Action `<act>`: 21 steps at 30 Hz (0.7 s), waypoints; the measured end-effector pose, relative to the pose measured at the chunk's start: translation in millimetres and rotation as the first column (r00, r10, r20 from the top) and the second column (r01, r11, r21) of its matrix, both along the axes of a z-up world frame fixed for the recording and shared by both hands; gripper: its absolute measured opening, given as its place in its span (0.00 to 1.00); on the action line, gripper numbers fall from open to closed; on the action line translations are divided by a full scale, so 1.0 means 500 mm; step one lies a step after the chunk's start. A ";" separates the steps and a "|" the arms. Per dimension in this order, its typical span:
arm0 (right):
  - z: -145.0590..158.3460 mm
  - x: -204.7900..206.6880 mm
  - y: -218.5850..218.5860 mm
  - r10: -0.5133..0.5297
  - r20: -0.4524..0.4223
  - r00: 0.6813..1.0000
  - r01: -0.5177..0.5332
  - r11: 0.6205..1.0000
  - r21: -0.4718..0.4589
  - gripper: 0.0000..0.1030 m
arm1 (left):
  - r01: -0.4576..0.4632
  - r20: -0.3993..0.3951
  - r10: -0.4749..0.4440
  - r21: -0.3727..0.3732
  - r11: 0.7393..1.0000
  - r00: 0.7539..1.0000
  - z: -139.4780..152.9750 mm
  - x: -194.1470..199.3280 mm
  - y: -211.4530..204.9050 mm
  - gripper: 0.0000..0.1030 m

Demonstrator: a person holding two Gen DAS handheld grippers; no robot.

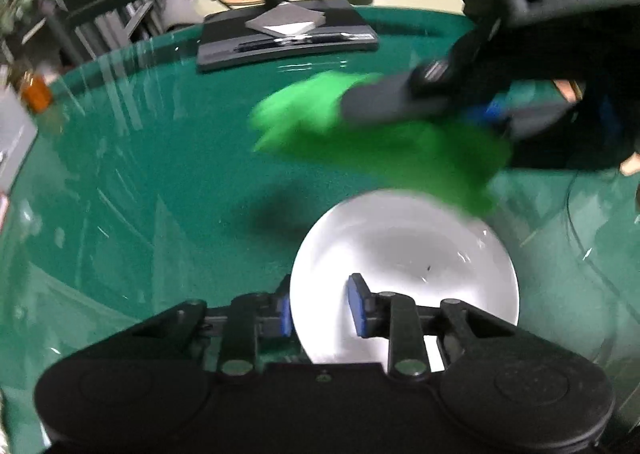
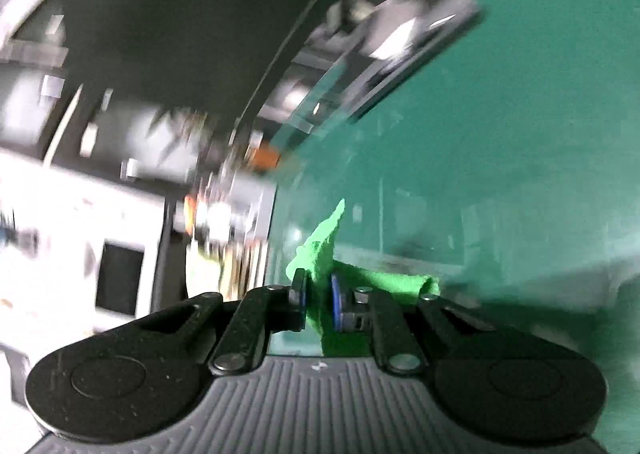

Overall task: Clean bowl
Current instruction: 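Hold the bowl with the left gripper while the right gripper moves the cloth over the bowl's inside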

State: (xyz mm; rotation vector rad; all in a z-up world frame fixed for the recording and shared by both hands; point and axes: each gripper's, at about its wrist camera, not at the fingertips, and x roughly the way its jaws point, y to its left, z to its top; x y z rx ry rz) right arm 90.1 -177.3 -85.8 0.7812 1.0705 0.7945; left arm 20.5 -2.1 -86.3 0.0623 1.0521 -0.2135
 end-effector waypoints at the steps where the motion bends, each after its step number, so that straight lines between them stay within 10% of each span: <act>1: -0.001 -0.004 0.021 0.028 0.018 0.999 -0.028 0.999 -0.026 0.13 | -0.001 0.004 0.001 -0.001 1.000 1.000 0.000 -0.002 0.000 0.26; 9: 0.017 -0.040 0.038 0.027 0.251 0.968 0.038 0.967 -0.251 0.05 | 0.020 0.015 -0.020 -0.013 1.000 1.000 -0.001 -0.009 0.003 0.25; 21: 0.021 -0.067 0.097 -0.047 0.158 0.986 0.084 0.968 -0.238 0.05 | 0.094 0.039 -0.093 -0.035 0.995 0.995 -0.010 -0.006 0.019 0.25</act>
